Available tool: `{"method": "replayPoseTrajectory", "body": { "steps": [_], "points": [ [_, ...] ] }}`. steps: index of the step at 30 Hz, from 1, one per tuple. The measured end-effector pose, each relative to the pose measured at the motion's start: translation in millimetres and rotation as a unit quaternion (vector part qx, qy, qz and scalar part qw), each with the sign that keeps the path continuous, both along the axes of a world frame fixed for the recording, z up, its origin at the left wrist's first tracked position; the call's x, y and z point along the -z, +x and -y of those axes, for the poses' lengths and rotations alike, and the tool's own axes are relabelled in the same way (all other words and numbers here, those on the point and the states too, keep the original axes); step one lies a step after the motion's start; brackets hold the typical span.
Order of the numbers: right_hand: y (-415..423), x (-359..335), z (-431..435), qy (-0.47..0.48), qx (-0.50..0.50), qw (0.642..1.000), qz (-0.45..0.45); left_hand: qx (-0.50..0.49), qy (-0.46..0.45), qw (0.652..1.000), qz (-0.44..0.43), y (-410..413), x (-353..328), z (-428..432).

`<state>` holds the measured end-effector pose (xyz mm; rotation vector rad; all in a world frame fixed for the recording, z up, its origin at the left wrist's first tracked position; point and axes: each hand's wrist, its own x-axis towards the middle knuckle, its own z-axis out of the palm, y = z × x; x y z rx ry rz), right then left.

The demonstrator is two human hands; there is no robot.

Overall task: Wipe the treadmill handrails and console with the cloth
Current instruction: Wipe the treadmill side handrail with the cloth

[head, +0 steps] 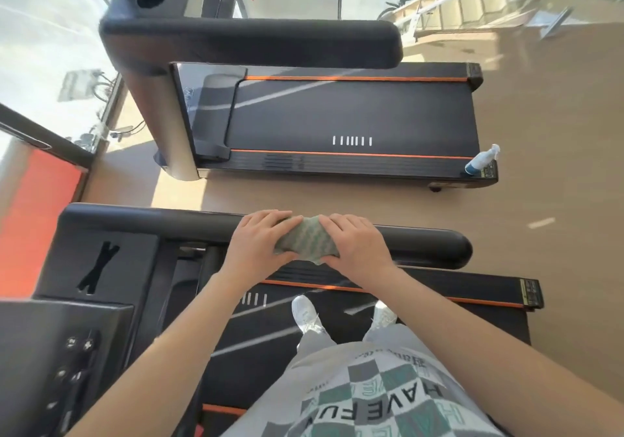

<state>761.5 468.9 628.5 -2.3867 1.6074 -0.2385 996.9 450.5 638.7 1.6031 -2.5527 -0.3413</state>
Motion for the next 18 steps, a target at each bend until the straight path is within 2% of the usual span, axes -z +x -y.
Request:
{"method": "replayPoseTrajectory", "body": {
  "steps": [12,18],
  "points": [
    [-109.8,5.4,-35.9,-0.072,0.04,0.996,0.03,0.023,-0.027,0.998,-0.045,-111.8,12.7,-16.0],
    [-167.4,16.8,-55.3,-0.048,0.093,0.993,0.06,0.058,-0.013,0.997,-0.053,-170.9,13.4,-19.9]
  ]
}}
